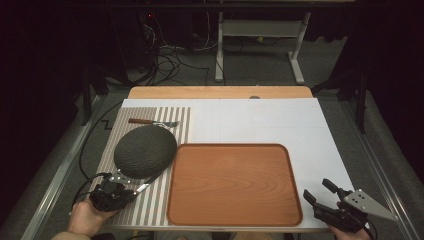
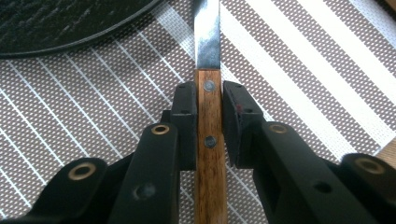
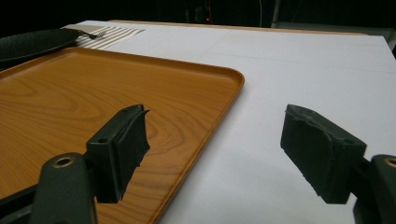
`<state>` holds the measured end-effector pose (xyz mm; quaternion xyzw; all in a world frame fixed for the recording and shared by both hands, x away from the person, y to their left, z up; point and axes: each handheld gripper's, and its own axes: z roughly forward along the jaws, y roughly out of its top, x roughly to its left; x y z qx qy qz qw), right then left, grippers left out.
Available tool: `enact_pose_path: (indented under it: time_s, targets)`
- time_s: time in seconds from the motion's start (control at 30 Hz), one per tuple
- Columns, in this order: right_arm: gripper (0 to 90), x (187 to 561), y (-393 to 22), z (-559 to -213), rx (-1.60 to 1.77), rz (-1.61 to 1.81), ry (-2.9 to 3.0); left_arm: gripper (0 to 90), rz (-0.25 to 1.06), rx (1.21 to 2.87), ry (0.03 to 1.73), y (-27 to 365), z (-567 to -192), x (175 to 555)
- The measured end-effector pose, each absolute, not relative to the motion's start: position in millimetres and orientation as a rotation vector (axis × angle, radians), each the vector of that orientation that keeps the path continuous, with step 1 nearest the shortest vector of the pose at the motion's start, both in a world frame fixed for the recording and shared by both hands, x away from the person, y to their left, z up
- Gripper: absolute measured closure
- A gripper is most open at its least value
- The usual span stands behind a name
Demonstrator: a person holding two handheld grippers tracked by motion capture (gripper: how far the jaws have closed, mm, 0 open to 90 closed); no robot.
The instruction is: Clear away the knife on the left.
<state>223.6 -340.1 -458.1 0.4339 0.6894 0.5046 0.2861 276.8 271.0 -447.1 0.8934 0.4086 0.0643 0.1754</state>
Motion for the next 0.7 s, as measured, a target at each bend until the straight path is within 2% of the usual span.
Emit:
enact_pose_path:
  time_s: [0.7]
  targets:
    - [23.6, 224.2, -341.5, -458.6, 1.18, 1.353, 1.83, 72.8, 0.189, 2.479, 1.156, 272.7, -447.2, 264.9]
